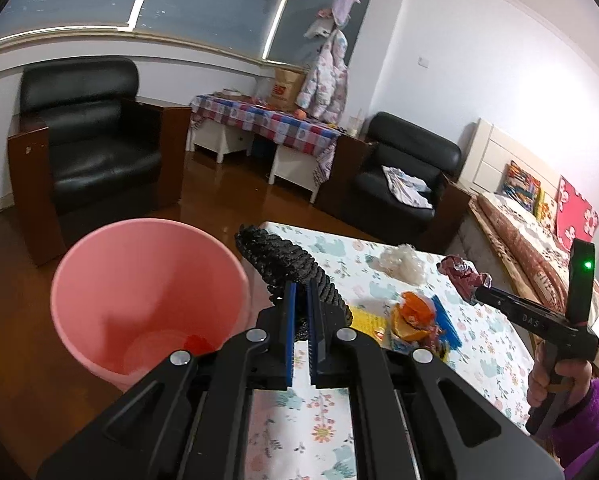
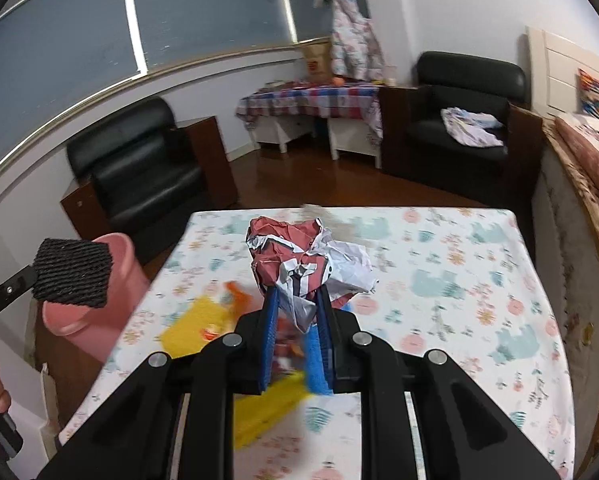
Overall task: Collect trash
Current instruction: 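Carry both items over the pink bucket and open both tools to drop them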
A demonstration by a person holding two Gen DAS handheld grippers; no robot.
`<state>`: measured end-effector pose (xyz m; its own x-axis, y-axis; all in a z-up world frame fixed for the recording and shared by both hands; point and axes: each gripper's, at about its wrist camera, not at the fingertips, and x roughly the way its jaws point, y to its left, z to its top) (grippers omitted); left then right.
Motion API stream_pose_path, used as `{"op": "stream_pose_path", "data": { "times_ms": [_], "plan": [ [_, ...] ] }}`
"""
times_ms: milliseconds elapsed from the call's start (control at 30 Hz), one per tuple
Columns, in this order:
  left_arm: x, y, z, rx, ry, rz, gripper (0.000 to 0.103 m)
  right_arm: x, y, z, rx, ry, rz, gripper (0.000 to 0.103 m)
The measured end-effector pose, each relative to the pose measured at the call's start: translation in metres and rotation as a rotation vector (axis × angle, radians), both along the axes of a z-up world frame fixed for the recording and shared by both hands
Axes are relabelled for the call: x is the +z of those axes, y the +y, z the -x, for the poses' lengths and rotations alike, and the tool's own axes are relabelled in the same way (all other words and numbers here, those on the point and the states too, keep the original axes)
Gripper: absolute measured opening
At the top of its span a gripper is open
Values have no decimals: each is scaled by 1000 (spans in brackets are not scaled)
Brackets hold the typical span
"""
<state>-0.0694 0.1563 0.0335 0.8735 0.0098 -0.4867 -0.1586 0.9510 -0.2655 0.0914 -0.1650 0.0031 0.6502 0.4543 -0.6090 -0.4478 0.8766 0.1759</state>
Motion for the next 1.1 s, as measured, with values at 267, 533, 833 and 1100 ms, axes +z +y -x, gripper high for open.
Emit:
{"op": "stream_pose_path", "data": {
  "times_ms": [267,533,833,1100],
  "plan": [
    [4,26,16,98,-16,4,5,8,52,11,123,-13,2,18],
    [3,51,28,196,-17,5,5,19,97,20,222,-38,-13,18],
    [-6,69,36,275,6,-14,5,27,151,28,343,-57,-10,18],
    [-17,76,41,312,36,-8,5,20,204,38,446,-46,10,18]
  ]
}}
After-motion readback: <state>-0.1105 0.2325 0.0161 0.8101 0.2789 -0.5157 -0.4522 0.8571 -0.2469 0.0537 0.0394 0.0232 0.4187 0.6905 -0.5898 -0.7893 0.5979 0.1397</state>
